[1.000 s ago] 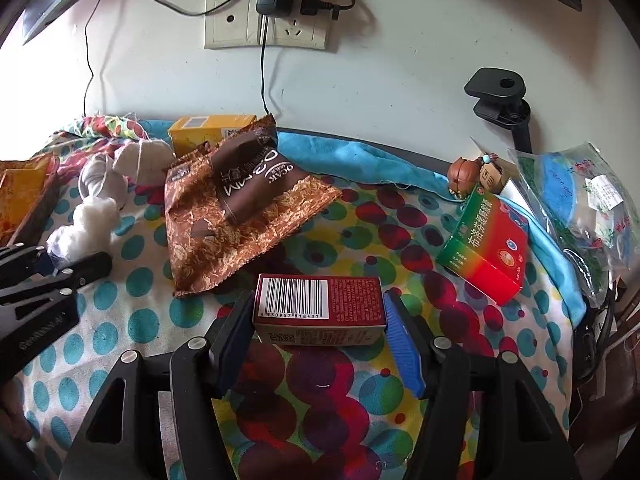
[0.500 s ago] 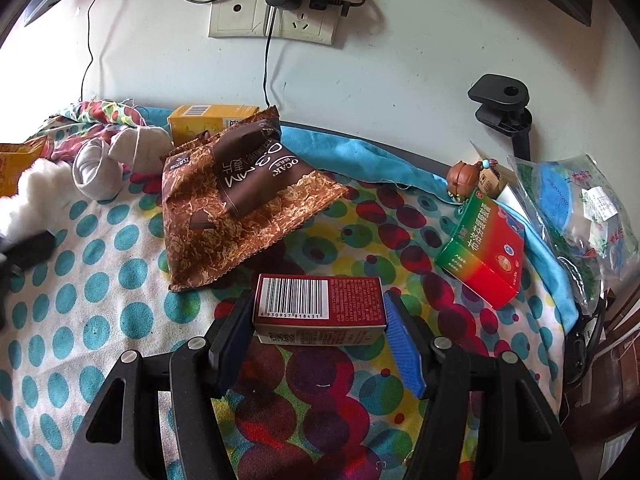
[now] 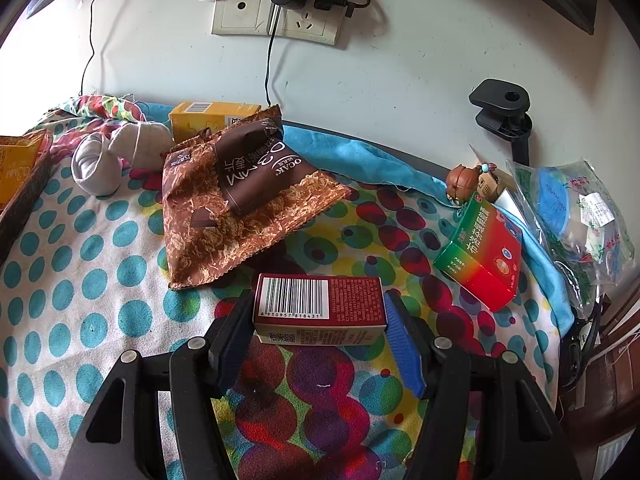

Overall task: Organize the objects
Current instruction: 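Carry the plastic bundle over the red tray with the left tool while the right holds the red box, then lower the plastic bundle into the red tray and open the left tool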

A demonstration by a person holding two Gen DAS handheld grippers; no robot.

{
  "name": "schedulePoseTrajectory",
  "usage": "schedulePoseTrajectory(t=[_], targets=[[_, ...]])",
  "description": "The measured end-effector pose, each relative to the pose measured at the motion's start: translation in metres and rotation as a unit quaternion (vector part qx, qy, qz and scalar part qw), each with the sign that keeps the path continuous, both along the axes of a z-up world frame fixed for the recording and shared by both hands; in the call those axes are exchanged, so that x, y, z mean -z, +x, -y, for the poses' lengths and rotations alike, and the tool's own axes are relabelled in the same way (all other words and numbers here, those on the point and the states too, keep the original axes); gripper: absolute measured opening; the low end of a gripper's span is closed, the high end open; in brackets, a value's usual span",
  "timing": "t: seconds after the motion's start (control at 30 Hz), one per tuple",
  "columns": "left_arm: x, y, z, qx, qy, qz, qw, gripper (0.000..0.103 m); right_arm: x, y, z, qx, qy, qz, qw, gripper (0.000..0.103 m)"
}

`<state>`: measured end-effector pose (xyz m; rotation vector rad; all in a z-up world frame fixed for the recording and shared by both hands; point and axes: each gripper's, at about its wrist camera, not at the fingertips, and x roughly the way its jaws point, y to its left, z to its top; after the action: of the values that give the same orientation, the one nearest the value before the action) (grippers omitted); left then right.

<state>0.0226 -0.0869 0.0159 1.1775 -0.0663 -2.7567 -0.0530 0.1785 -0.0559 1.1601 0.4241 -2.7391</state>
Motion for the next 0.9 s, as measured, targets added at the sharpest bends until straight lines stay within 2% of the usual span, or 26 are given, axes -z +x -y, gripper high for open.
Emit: schedulePoseTrajectory(t=[0.3,0.4,0.9], targets=[[0.022,0.011,0.076,-0.058,0.005,0.034,0.9977,0.029,0.000,-0.002,0.001,0.001,0.011,-0.001,1.000,0.061],[0.032,0.013,0.095,-0.069,0.020,0.048,0.9963,0.029,0.000,0.000,0.000,0.000,0.011,-0.001,1.000,0.061],[0.057,0.022,0.146,-0.111,0.012,0.071,0.9913,0.031,0.000,-0.001,0.001,0.001,0.014,-0.001,1.000,0.061]])
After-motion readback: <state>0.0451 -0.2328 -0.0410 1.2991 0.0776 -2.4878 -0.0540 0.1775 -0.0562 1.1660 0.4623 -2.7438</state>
